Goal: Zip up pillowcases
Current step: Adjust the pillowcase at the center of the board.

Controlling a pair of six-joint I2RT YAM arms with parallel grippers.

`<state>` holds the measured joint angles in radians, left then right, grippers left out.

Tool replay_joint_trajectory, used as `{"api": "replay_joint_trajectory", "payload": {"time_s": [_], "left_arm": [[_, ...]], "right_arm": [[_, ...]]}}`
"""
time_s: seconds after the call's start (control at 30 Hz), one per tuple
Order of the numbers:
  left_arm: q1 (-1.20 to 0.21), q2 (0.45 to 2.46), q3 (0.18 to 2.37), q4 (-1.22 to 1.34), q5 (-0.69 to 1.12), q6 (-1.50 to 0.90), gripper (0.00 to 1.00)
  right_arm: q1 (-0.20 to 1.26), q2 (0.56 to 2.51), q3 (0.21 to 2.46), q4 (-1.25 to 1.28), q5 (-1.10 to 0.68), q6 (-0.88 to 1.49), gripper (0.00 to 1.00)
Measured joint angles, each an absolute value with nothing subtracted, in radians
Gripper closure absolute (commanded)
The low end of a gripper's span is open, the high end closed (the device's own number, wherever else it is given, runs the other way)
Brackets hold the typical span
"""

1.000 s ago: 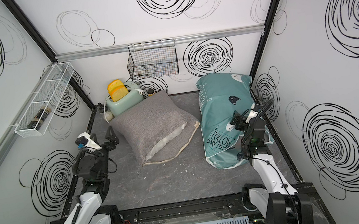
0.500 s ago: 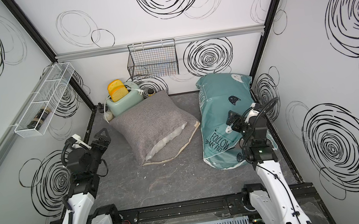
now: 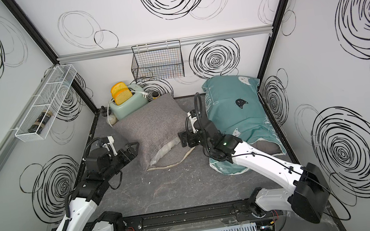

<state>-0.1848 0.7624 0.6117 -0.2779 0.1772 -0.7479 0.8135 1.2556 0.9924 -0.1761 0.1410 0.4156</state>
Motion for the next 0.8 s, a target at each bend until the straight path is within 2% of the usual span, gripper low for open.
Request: {"api": "replay_joint_trajectory", "payload": {"time_s": [0.2, 0.6, 0.67, 0.8], "left_arm": [[-0.203, 0.741, 0.612, -0.389, 0.221, -0.744, 0.0], [-0.324, 0.7, 0.537, -0.39, 0.329, -0.854, 0.16], [-0.335, 0.683, 0.522, -0.384, 0.328, -0.876, 0.19], [-0.348, 0.668, 0.494, -0.323, 0.341, -0.923, 0.24]], "right_arm": [[0.91, 1.344, 1.07, -0.176, 0.102, 0.392, 0.03], [1.146, 1.36, 1.031, -0.145, 0.195, 0.395, 0.01], [1.156, 1.356, 1.007, -0.132, 0.187, 0.399, 0.02], [1.082, 1.351, 0.981, -0.11, 0.133, 0.448, 0.07]]}}
